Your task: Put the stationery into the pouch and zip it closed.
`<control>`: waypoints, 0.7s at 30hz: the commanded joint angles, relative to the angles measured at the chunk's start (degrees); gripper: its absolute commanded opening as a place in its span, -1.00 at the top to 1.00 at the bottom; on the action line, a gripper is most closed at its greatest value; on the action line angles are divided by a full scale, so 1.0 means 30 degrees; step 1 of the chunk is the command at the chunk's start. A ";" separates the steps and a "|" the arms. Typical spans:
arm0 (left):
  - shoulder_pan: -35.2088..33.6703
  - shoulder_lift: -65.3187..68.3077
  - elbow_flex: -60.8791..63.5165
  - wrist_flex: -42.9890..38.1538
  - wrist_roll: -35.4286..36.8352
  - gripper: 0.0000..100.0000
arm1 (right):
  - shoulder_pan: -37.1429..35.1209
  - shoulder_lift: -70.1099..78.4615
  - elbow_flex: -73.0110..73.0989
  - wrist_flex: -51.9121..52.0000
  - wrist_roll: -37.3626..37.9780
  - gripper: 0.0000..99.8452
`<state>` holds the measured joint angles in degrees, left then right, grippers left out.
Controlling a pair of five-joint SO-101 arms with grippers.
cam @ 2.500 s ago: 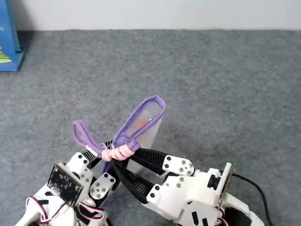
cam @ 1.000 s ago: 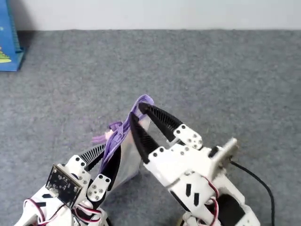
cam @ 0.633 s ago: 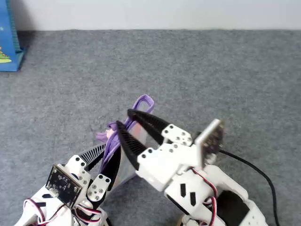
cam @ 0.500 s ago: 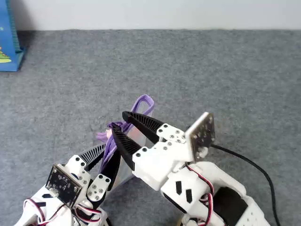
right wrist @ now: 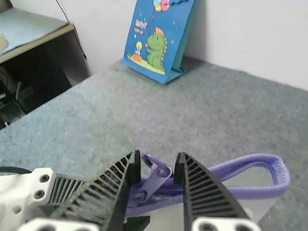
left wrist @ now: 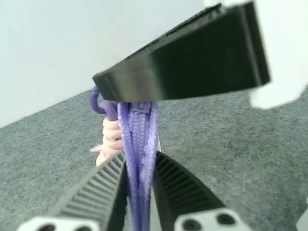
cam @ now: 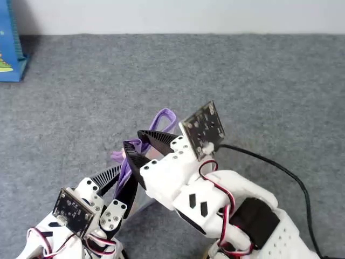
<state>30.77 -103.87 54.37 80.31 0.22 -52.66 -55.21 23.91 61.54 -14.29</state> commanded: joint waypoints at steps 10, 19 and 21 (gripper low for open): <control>0.0000 -0.0176 -0.0454 0.0176 0.0176 0.98 | -0.0161 0.3941 -0.4513 0.5407 -0.0117 0.85; 0.0000 -0.0176 -0.0454 0.0205 0.0176 0.98 | 0.0952 0.4000 -0.4484 0.5348 0.0674 0.98; 0.0000 -0.0176 -0.0454 0.0205 0.0176 0.98 | 0.2125 0.4088 -0.4542 0.5289 0.1114 0.98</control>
<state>31.12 -103.87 54.46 80.48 0.22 -50.37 -45.63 9.93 75.78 -13.05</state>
